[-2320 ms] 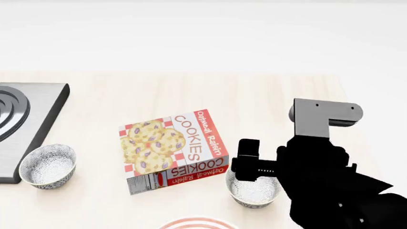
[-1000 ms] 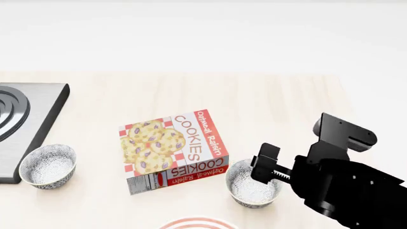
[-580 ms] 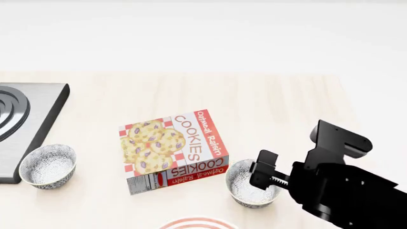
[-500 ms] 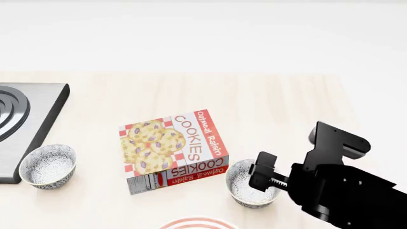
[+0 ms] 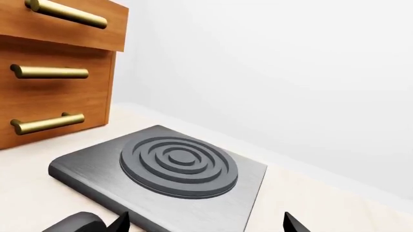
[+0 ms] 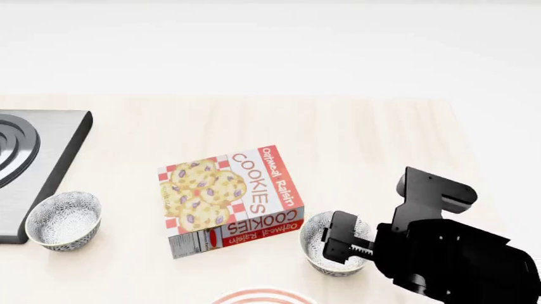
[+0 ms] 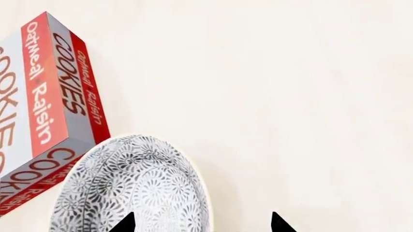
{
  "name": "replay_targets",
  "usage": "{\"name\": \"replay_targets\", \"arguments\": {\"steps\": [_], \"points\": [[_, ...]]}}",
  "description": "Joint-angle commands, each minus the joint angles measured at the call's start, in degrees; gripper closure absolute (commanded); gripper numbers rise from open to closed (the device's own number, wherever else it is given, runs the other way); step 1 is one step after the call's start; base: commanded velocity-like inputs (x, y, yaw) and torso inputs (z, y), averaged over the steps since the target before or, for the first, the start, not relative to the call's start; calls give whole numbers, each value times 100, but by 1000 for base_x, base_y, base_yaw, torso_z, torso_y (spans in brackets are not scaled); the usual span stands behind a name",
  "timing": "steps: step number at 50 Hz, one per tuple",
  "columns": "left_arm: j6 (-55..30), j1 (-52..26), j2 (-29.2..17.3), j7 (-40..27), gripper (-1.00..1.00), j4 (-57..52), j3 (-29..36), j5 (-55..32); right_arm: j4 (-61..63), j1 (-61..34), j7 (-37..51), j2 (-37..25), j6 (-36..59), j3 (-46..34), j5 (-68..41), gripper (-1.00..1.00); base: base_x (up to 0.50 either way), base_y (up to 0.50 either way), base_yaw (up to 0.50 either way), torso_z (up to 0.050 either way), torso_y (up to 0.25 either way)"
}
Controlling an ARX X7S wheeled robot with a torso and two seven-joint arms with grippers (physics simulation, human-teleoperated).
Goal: Pick the akita bowl next to the plate and place it on the plate.
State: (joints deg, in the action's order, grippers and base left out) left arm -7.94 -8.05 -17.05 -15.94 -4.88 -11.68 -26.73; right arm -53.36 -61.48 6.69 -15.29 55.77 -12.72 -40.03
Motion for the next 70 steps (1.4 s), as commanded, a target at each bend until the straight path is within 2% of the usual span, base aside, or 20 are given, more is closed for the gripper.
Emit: {"name": "replay_targets", "arguments": {"steps": [1, 33, 34, 47, 57, 70], "points": [[16, 9, -10, -16, -100, 1, 19, -7, -204, -66, -171, 42, -53, -123, 69, -100, 0, 0, 0, 0, 0], [37, -2, -47, -57, -100, 17, 62, -38, -210, -35, -251, 65, 20, -219, 66, -100, 0, 0, 0, 0, 0], [41, -1, -48, -55, -100, 20, 63, -40, -150, -17, -215, 54, 42, -209, 55, 100, 0, 0, 0, 0, 0], [59, 3, -56, -62, -100, 36, 75, -58, 298, 170, 187, -22, -168, -90, 75, 100, 0, 0, 0, 0, 0], [84, 0, -60, -74, -100, 57, 91, -53, 1367, 459, 622, -253, 238, 194, -239, 100, 0, 0, 0, 0, 0], [87, 6, -73, -96, -100, 53, 100, -69, 3334, 738, 1368, -473, 1015, 577, -809, 100, 0, 0, 0, 0, 0]]}}
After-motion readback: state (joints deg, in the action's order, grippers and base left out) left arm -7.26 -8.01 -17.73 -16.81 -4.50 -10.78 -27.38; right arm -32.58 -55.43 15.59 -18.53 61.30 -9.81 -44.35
